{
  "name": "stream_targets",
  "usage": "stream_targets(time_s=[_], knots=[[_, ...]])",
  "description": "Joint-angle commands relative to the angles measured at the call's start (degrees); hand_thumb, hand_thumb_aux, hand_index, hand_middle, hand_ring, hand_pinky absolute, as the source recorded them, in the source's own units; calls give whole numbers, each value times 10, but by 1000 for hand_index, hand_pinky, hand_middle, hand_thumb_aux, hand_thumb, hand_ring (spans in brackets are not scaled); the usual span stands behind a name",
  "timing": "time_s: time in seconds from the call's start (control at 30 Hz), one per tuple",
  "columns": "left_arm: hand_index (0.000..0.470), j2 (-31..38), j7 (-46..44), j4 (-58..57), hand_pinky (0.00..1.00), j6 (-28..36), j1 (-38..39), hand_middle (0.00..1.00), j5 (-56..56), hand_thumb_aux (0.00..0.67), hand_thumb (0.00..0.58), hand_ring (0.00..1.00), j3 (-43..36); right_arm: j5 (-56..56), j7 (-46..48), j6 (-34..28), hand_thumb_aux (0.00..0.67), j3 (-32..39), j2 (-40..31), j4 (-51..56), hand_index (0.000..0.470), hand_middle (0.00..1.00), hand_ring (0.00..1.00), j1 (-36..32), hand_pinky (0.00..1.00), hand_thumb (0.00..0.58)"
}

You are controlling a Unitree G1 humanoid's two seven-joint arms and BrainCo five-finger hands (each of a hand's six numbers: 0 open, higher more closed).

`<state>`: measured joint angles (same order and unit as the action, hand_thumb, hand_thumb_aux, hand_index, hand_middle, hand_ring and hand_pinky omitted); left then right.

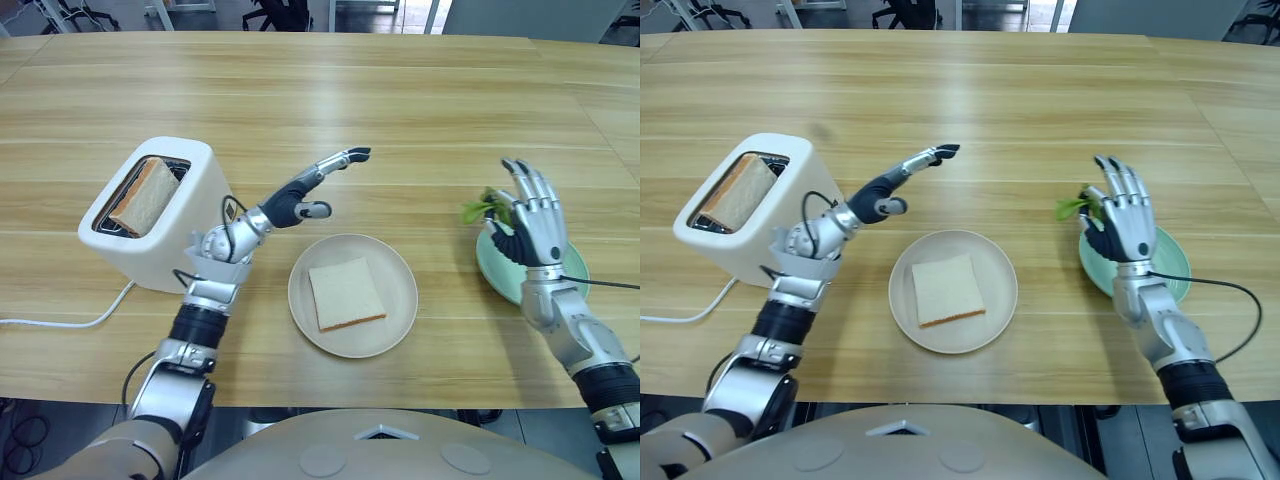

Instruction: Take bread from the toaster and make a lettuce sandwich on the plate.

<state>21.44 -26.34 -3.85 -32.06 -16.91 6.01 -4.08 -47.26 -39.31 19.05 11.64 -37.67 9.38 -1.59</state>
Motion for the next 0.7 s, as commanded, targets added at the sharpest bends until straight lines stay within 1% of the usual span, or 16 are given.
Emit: stream_targets(time_s=[0.03, 0.13, 0.23, 0.37, 0.53, 0.7], knots=[[0, 54, 35, 63, 0, 12, 30, 0, 19, 0, 0, 0, 81, -35, 33, 27, 670, 50, 24, -44, 460, 0, 0, 0, 0, 580], [0, 96, 46, 84, 0, 18, 49, 0, 4, 0, 0, 0, 135, -56, 50, 37, 670, 75, 45, -58, 460, 0, 0, 0, 0, 580], [0, 139, 65, 90, 0, 12, 70, 0, 33, 0, 0, 0, 184, -68, 68, 48, 670, 101, 64, -64, 460, 0, 0, -6, 0, 580], [0, 197, 72, 71, 0, 9, 97, 0, 45, 0, 0, 0, 234, -89, 93, 62, 670, 139, 92, -62, 460, 0, 0, -15, 0, 580], [0, 245, 91, 39, 0, 9, 125, 0, 82, 0, 0, 0, 266, -101, 111, 69, 670, 170, 114, -66, 460, 0, 0, -7, 0, 580], [0, 288, 113, -1, 0, 19, 186, 0, 133, 0, 0, 0, 306, -105, 139, 88, 670, 207, 125, -59, 460, 0, 0, -1, 0, 580]])
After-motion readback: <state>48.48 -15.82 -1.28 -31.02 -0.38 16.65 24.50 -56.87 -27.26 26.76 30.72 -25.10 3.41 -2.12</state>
